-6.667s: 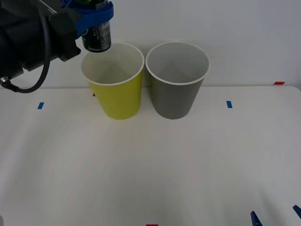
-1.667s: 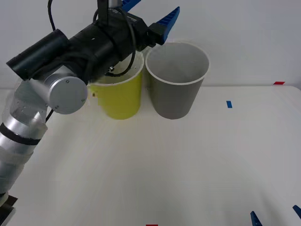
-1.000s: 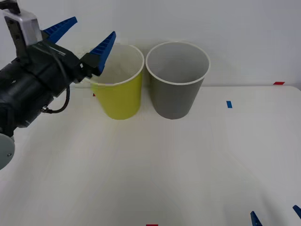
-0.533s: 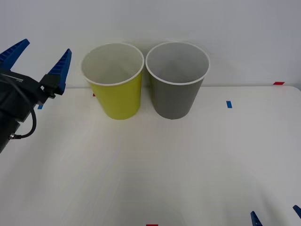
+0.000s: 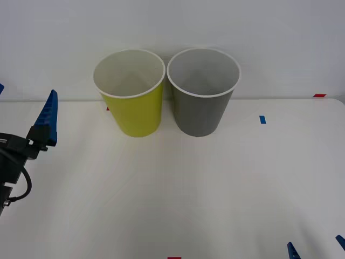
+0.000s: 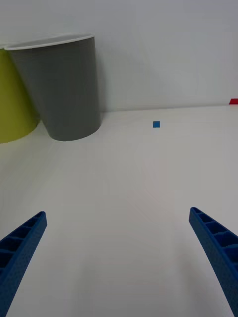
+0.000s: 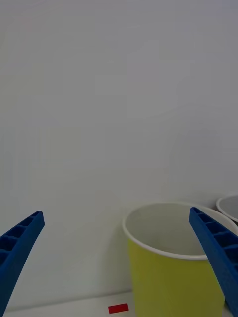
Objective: Put cans in the gray bin and PET bottles in the light green bin.
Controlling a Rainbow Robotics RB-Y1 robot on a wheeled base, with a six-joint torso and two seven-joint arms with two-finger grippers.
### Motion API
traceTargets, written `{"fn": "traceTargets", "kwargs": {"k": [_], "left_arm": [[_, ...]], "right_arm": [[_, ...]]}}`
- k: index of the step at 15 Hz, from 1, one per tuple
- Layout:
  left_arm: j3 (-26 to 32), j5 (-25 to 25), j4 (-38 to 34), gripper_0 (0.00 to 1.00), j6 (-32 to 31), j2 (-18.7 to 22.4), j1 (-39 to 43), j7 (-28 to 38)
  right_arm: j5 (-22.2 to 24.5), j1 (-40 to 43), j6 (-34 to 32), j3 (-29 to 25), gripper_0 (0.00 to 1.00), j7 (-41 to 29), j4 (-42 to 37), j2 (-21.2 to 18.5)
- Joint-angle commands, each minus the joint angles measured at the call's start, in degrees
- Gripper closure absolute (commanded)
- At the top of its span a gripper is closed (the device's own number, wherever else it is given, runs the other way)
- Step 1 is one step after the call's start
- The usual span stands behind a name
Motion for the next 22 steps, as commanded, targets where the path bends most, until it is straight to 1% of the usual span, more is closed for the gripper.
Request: {"fn": "traceTargets", "kwargs": {"k": [1, 3, 4, 7, 8, 10, 12, 16, 20, 22], "left_arm": [[-4.13, -3.77, 0.35, 0.00, -6.86, 2.50, 5.09, -0.48], [-6.59, -9.13, 2.20, 0.00, -12.75, 4.96, 8.43, 0.05], [-9.58, -11.50, 5.10, 0.00, -17.93, 6.71, 9.22, 0.49], [-19.07, -14.58, 14.94, 0.00, -30.41, 10.23, 8.43, 1.72], [-21.53, -14.49, 16.88, 0.00, -32.00, 10.76, 8.43, 2.24], [-25.31, -14.40, 19.16, 0.00, -32.88, 10.58, 9.31, 3.56], [-26.36, -15.02, 20.66, 0.00, -32.79, 10.23, 11.07, 4.53], [-26.10, -16.78, 21.01, 0.00, -31.38, 9.79, 15.73, 4.79], [-23.11, -21.43, 21.01, 0.00, -31.29, 5.22, 22.32, 4.79], [-22.14, -22.31, 20.92, 0.00, -31.38, 3.99, 24.78, 4.79]], "right_arm": [[0.00, 0.00, 0.00, 0.00, 0.00, 0.00, 0.00, 0.00], [0.00, 0.00, 0.00, 0.00, 0.00, 0.00, 0.00, 0.00], [0.00, 0.00, 0.00, 0.00, 0.00, 0.00, 0.00, 0.00], [0.00, 0.00, 0.00, 0.00, 0.00, 0.00, 0.00, 0.00], [0.00, 0.00, 0.00, 0.00, 0.00, 0.00, 0.00, 0.00], [0.00, 0.00, 0.00, 0.00, 0.00, 0.00, 0.00, 0.00], [0.00, 0.00, 0.00, 0.00, 0.00, 0.00, 0.00, 0.00], [0.00, 0.00, 0.00, 0.00, 0.00, 0.00, 0.00, 0.00], [0.00, 0.00, 0.00, 0.00, 0.00, 0.00, 0.00, 0.00], [0.00, 0.00, 0.00, 0.00, 0.00, 0.00, 0.00, 0.00]]}}
